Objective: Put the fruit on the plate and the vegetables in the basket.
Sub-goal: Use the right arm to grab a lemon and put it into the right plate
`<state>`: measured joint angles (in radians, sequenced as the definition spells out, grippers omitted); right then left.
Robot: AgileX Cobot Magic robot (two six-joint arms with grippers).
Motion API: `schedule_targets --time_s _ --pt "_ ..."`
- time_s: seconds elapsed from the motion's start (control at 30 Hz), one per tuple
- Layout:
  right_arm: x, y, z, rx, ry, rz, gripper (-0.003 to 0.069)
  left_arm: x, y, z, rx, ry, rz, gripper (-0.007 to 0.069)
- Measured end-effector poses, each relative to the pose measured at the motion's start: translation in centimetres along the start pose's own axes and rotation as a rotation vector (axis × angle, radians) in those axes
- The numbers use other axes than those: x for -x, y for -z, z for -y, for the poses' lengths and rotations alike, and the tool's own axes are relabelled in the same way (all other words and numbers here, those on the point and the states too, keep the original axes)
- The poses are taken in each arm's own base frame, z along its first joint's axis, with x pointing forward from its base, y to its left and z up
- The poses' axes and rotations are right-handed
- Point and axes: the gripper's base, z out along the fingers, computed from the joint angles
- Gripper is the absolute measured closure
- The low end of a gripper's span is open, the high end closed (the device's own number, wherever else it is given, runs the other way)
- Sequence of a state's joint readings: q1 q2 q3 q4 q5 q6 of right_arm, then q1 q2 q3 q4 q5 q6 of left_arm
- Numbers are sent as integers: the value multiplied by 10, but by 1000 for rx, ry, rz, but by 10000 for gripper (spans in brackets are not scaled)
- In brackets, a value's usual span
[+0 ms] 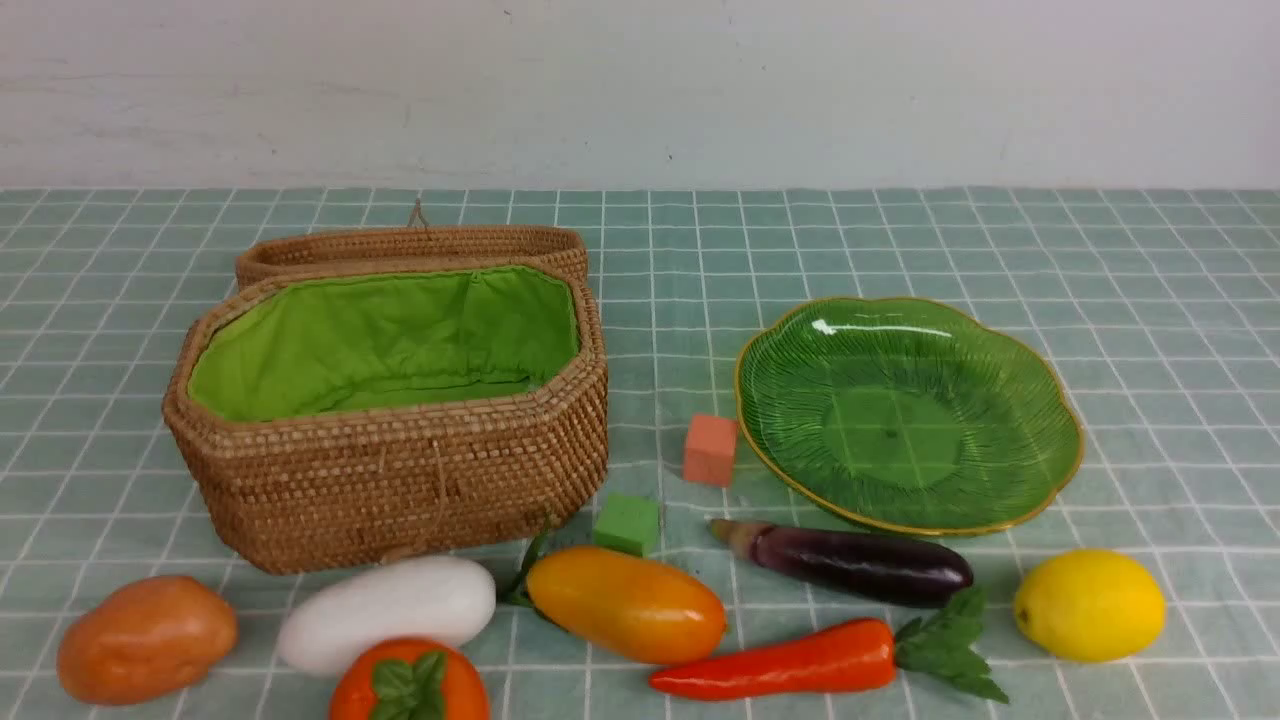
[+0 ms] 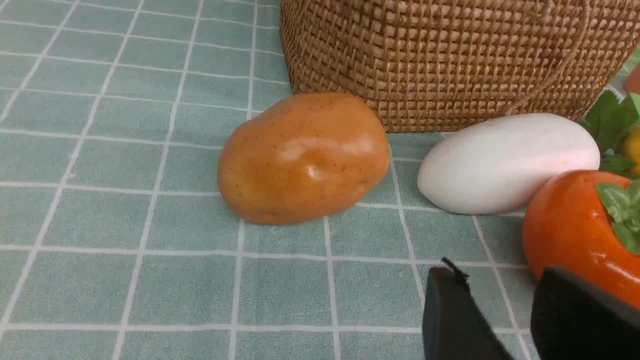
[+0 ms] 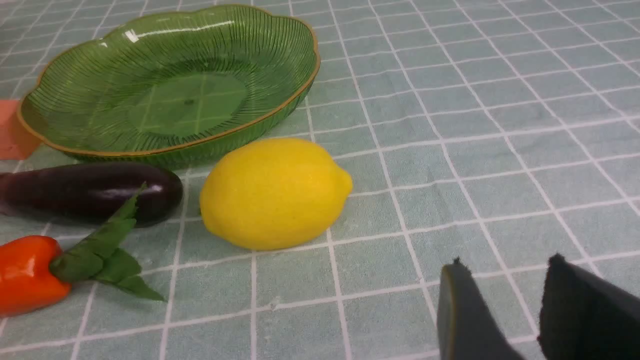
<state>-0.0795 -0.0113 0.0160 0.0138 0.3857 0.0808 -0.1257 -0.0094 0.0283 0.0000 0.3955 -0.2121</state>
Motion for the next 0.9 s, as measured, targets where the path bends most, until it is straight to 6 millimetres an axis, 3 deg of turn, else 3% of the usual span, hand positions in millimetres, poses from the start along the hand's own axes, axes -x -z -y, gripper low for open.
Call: schedule_targets --time_s 0.9 --pt "0 0 -2 44 14 -4 418 0 0 0 0 0 0 386"
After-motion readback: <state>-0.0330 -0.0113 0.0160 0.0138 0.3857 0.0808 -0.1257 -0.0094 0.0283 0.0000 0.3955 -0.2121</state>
